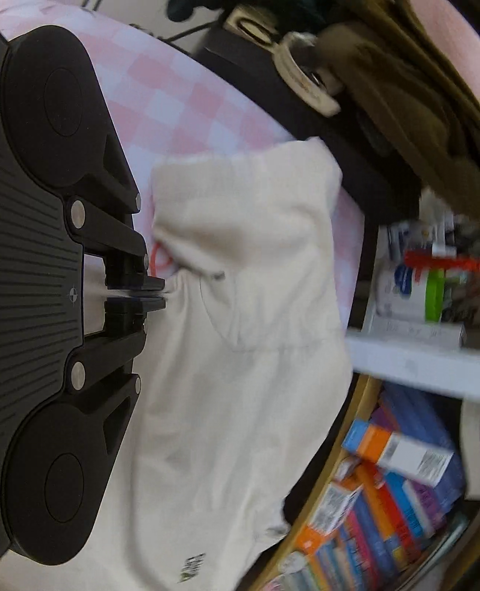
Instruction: Fold clothes
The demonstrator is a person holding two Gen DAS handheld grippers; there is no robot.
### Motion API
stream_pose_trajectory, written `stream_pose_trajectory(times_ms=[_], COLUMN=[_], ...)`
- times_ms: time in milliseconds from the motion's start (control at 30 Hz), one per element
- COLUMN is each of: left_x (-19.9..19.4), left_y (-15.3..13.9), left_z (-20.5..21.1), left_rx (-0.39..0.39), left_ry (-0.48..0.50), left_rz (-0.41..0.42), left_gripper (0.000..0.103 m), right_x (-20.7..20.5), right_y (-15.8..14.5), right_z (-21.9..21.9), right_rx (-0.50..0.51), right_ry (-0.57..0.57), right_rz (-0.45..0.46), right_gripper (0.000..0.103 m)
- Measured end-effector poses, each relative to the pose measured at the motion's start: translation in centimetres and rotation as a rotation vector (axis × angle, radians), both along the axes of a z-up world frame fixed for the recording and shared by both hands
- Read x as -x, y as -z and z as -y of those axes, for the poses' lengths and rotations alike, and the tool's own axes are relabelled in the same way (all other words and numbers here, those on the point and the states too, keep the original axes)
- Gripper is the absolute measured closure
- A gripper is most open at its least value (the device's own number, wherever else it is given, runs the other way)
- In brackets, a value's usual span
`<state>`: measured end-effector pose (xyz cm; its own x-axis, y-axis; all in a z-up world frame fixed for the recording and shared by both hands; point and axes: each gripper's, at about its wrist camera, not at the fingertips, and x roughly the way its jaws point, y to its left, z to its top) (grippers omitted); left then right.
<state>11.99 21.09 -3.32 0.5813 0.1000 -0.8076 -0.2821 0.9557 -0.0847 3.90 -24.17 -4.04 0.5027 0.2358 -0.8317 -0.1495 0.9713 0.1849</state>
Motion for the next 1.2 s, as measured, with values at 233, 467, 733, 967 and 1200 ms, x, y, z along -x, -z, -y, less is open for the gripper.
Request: stream_pose_trajectory(times_ms=[233,467,733,967,1200], left_x=[3.2,4.4,0.6,1.9,9.9], left_y=[0.2,0.2,0.4,0.1,-0.9], left_z=[4.7,5.5,0.4,2.5,4.2], left_rx=[0.001,0.003,0.0,-0.081,-0.021], left_ry=[0.106,0.135,-0.042,0.003,-0.023], left_rz=[0.009,0.017,0.024,0.0,0.025], left_gripper=[0.1,0.1,0.1,0.094,0.075], right_x=[0.7,2.5,1.6,1.1,2.0], right_y=[-0.1,-0.2,-0.1,0.0,0.1], right_z=[3.1,6.0,4.2,4.4,5.6], right_rx=[0.065,0.093,0.065,0.046,0.008], right_ry=[0.059,0.106,0.004,-0.056,-0.096], right_rz=[-0.011,-0.034,-0.003,0.005,-0.008], right_gripper=[0.1,0.1,0.099,0.099,0.099])
